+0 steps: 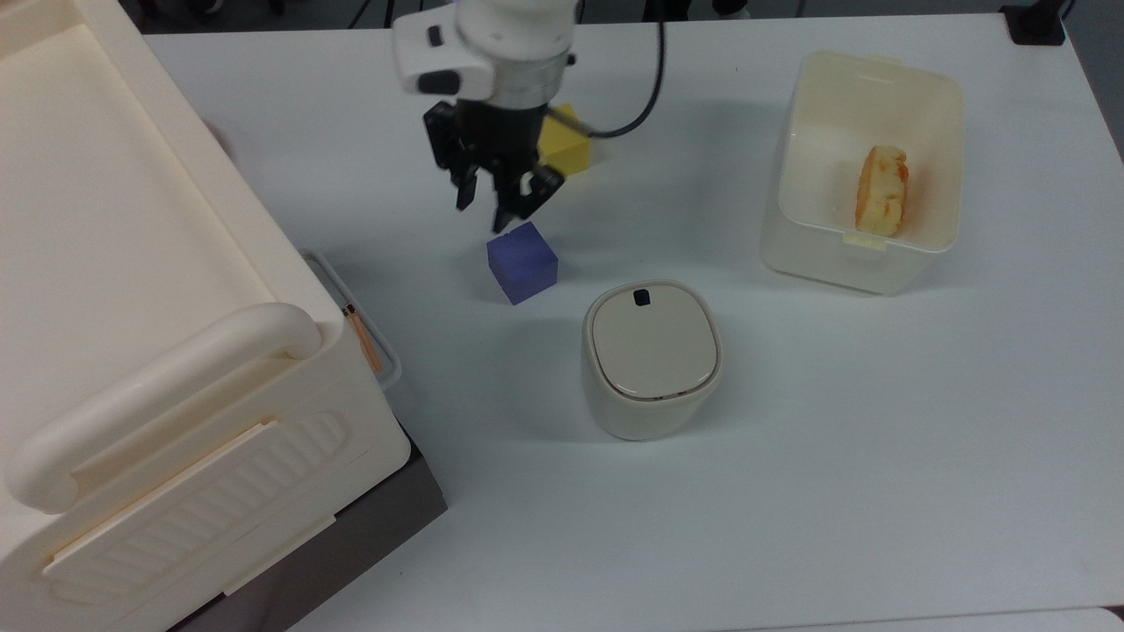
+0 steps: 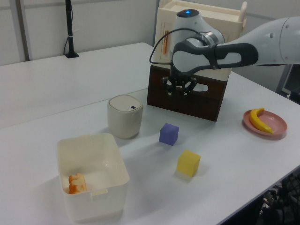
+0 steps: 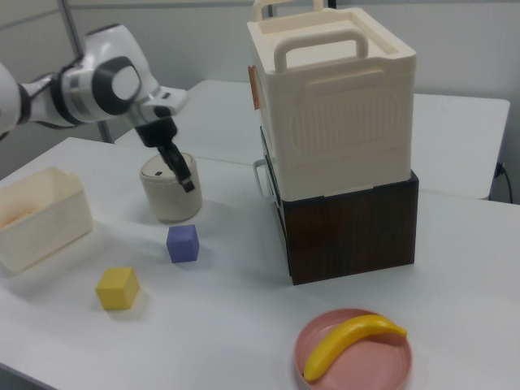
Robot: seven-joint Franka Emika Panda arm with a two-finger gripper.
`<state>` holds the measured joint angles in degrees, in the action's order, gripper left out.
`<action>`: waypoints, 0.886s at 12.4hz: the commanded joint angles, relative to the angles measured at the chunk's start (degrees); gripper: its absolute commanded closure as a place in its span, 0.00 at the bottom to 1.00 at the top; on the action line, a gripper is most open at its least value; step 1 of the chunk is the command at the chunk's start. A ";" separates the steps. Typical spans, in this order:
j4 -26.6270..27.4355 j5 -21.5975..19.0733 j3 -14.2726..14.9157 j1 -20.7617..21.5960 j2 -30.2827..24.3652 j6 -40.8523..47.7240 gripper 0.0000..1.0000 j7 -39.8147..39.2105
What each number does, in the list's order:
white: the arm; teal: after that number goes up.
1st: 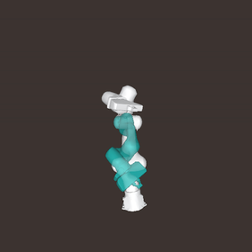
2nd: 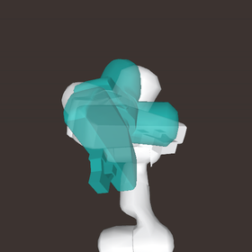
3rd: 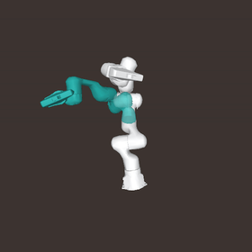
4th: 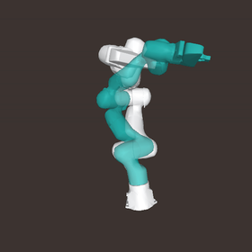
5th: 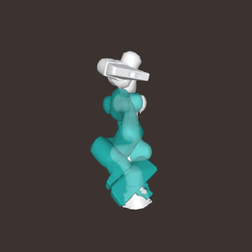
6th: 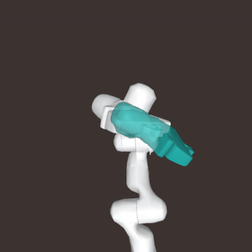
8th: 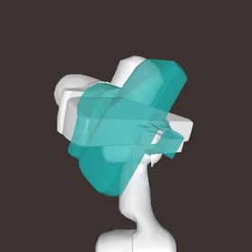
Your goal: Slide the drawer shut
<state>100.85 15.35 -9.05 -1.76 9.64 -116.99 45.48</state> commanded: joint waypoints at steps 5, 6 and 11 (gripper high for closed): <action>-2.85 -0.06 -6.24 2.55 -3.30 19.66 0.00 -32.02; -2.85 -1.45 -6.24 2.11 -4.61 21.52 0.00 -39.60; -3.03 -8.66 -5.54 0.61 -10.60 21.80 0.00 -47.85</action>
<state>97.14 9.74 -15.16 -0.70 2.76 -96.45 0.62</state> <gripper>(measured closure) 0.000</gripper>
